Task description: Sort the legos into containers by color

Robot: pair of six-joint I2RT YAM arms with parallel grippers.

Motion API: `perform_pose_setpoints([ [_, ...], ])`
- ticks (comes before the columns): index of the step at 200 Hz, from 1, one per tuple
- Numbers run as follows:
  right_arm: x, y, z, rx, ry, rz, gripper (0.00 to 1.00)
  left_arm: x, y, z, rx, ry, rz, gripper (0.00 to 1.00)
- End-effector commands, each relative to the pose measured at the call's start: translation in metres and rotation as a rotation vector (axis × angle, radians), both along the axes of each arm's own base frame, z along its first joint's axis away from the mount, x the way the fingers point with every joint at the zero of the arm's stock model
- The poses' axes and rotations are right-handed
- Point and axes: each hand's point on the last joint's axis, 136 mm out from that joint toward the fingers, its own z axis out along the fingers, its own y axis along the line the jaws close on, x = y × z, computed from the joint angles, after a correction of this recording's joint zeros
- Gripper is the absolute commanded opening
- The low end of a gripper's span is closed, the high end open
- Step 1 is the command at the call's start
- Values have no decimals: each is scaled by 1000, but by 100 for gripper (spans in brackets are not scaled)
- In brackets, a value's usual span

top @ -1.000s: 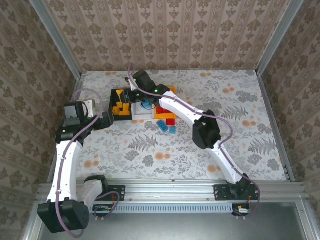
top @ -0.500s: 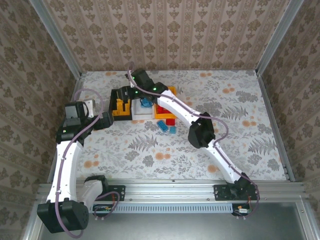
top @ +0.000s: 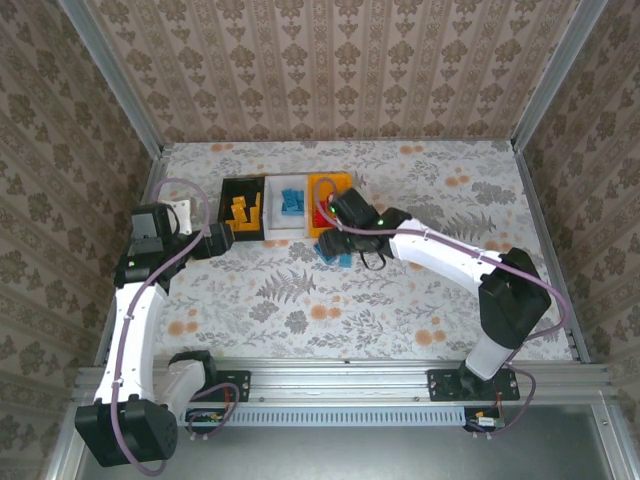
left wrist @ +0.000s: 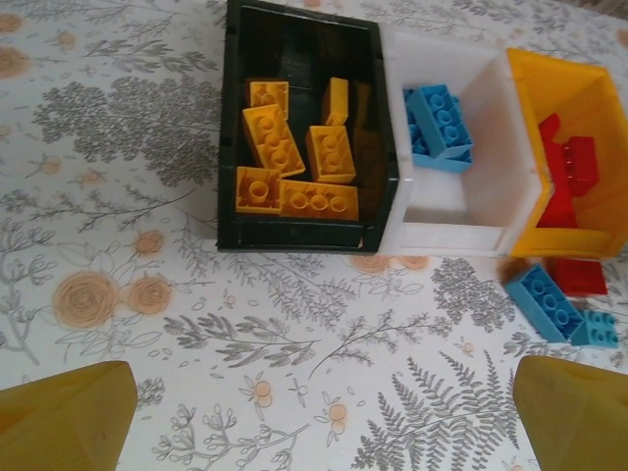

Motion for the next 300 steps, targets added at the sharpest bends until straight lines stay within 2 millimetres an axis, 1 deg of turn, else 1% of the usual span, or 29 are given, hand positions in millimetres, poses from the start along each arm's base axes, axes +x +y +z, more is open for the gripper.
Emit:
perform_pose_setpoints([
  [1,-8,-13,-29,8,35,-84,69,1,-14,-1,-26,-19,-77,100],
  [11,-8,-14,-38,4,43,-98,70,1,-14,-2,-28,-17,-78,100],
  [29,0,-19,-50,-33,31,-128,73,1,-15,-3,-30,-10,-81,100],
  [56,11,-15,-65,-37,49,-136,73,1,-15,-5,-23,-6,-83,100],
  [68,17,-13,-70,-36,61,-137,71,1,-16,-5,-22,-5,-87,100],
  [88,23,-15,-77,-67,84,-143,68,1,-16,-5,-20,-3,-86,100],
  [115,26,-19,-87,-91,102,-151,62,1,-16,-5,-18,-4,-88,100],
  [133,27,-23,-93,-118,119,-156,56,1,-17,-5,-19,-2,-91,100],
  [165,24,-30,-97,-131,136,-159,40,0,-17,-6,-18,0,-94,100],
  [189,19,-38,-95,-138,136,-169,38,0,-18,-6,-19,1,-95,100],
  [202,16,-44,-94,-141,137,-179,40,0,-17,-7,-18,2,-94,100],
  [208,15,-46,-94,-144,139,-181,42,0,-17,-7,-18,2,-94,100],
  [216,13,-49,-93,-146,141,-184,46,0,-18,-7,-18,3,-94,100],
  [226,12,-51,-95,-155,144,-181,55,0,-18,-7,-18,2,-94,100],
  [231,10,-52,-96,-159,147,-182,58,0,-17,-7,-17,4,-93,100],
  [250,9,-53,-98,-161,149,-180,58,0,-17,-7,-15,5,-91,100],
  [263,10,-52,-99,-158,151,-184,54,0,-17,-7,-14,3,-91,100],
  [284,10,-51,-100,-156,153,-184,43,-1,-17,-7,-12,7,-90,100],
  [300,11,-49,-93,-139,142,-186,37,-1,-18,-7,-11,7,-94,100],
])
